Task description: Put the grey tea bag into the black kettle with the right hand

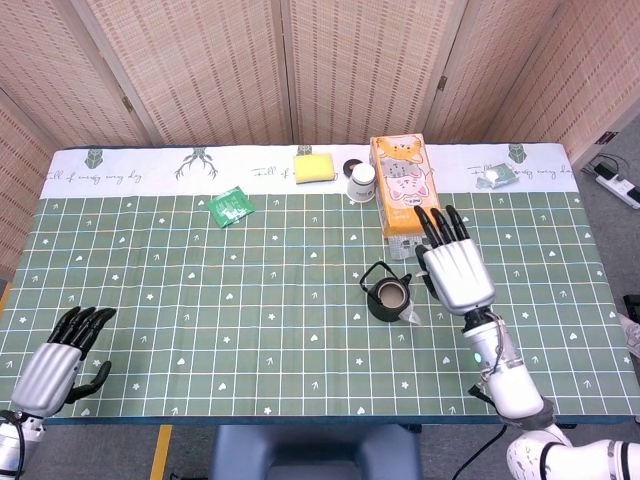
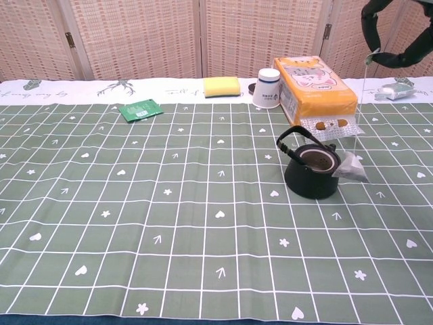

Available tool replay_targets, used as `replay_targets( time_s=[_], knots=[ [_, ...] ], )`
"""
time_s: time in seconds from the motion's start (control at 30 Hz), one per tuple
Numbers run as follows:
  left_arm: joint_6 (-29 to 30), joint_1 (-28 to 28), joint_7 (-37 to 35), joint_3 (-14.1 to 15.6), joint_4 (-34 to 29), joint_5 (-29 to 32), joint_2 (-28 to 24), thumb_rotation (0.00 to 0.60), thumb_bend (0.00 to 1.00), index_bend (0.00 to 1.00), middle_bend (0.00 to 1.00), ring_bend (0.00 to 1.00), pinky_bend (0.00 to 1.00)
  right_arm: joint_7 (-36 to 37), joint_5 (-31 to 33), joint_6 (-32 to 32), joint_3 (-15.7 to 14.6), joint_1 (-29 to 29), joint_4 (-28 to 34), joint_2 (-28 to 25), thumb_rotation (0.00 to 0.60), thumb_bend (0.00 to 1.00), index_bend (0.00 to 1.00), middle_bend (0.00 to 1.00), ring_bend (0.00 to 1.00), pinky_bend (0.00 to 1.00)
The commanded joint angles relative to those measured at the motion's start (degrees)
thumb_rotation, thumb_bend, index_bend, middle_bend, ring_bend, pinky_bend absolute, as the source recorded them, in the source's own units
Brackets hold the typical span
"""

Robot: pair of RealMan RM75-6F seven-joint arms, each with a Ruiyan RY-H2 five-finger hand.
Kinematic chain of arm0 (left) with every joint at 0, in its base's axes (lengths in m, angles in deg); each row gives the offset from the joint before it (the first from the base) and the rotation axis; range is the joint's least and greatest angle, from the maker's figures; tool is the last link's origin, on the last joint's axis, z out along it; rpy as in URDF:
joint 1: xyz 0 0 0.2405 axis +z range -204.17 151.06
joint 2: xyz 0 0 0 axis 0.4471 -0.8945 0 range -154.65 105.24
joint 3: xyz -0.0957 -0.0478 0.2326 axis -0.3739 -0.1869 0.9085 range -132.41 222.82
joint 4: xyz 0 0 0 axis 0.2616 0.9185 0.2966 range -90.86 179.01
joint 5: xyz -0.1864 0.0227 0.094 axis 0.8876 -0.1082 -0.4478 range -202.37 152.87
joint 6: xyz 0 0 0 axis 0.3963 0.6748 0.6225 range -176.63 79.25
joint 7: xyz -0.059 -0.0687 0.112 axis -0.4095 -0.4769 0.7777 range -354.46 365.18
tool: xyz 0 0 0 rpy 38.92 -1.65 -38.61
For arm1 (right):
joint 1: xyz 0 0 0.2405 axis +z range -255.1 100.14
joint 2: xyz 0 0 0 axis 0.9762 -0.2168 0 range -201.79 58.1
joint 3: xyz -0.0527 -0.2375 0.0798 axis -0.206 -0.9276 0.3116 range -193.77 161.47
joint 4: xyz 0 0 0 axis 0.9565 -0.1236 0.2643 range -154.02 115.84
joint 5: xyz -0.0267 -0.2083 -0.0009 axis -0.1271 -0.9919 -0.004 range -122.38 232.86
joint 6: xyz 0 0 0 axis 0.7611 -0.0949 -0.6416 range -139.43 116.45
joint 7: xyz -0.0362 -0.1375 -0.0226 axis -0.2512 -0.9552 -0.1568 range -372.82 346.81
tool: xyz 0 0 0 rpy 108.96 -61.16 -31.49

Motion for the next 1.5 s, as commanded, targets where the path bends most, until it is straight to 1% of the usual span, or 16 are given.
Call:
replay_targets(
  time_s=[0.03, 0.27, 0.43, 0.63, 0.8, 1.03, 1.17, 1.4, 1.5],
  knots=[
    [0.29, 0.06, -0.46, -0.09, 0.07, 0.01, -0.22, 0.6, 0.45, 0.0, 0.07, 0.04, 0.0, -0.52, 1.13, 0.34, -0.21, 1.1, -0.94, 1.06, 0.6, 0.43, 0.61, 0.07, 0.06, 0.0],
    [0.24, 0.03, -0.91, -0.14, 0.14, 0.14, -0.42, 0.6, 0.45, 0.0, 0.07, 0.04, 0.0, -1.75, 3.12, 0.14, -0.15, 3.44, -1.68, 2.4, 0.6, 0.43, 0.61, 0.07, 0.06, 0.0],
    [0.44, 0.07, -1.68, -0.33, 0.26, 0.4, -0.68, 0.6, 0.45, 0.0, 0.07, 0.04, 0.0, -2.69, 4.12, -0.75, 0.28, 4.92, -0.87, 2.53, 0.6, 0.43, 0.61, 0.07, 0.06, 0.0],
    [0.7, 0.12, -2.32, -0.38, 0.33, 0.31, -0.94, 0.6, 0.45, 0.0, 0.07, 0.04, 0.0, -3.61, 5.44, -1.57, 0.01, 6.17, -0.72, 2.85, 0.6, 0.43, 0.61, 0.07, 0.06, 0.0],
    [0.84, 0.17, -2.31, -0.46, 0.43, 0.34, -0.95, 0.6, 0.45, 0.0, 0.07, 0.04, 0.0, -3.13, 6.66, -1.26, -0.14, 7.19, -2.14, 3.41, 0.6, 0.43, 0.61, 0.07, 0.06, 0.0],
    [0.57, 0.09, -2.15, -0.63, 0.64, 0.71, -0.82, 0.6, 0.45, 0.0, 0.07, 0.04, 0.0, -1.31, 7.12, -0.48, -1.34, 7.79, -4.7, 4.05, 0.6, 0.43, 0.61, 0.07, 0.06, 0.0],
    [0.54, 0.12, -1.89, -0.62, 0.57, 0.71, -0.79, 0.6, 0.45, 0.0, 0.07, 0.04, 0.0, -0.64, 5.76, -0.53, -3.31, 7.2, -5.14, 4.1, 0.6, 0.43, 0.61, 0.08, 0.07, 0.0],
    [0.23, 0.1, -0.65, -0.57, 0.41, 0.73, -0.44, 0.6, 0.45, 0.0, 0.07, 0.04, 0.0, -1.36, 0.22, -2.36, -9.51, 4.26, -5.32, 4.33, 0.6, 0.43, 0.61, 0.08, 0.07, 0.0],
    [0.04, 0.07, 0.05, -0.55, 0.41, 0.77, -0.21, 0.6, 0.45, 0.0, 0.07, 0.04, 0.0, -1.66, -1.43, -2.76, -11.52, 3.15, -5.89, 4.59, 0.6, 0.43, 0.62, 0.08, 0.07, 0.0]
  ],
)
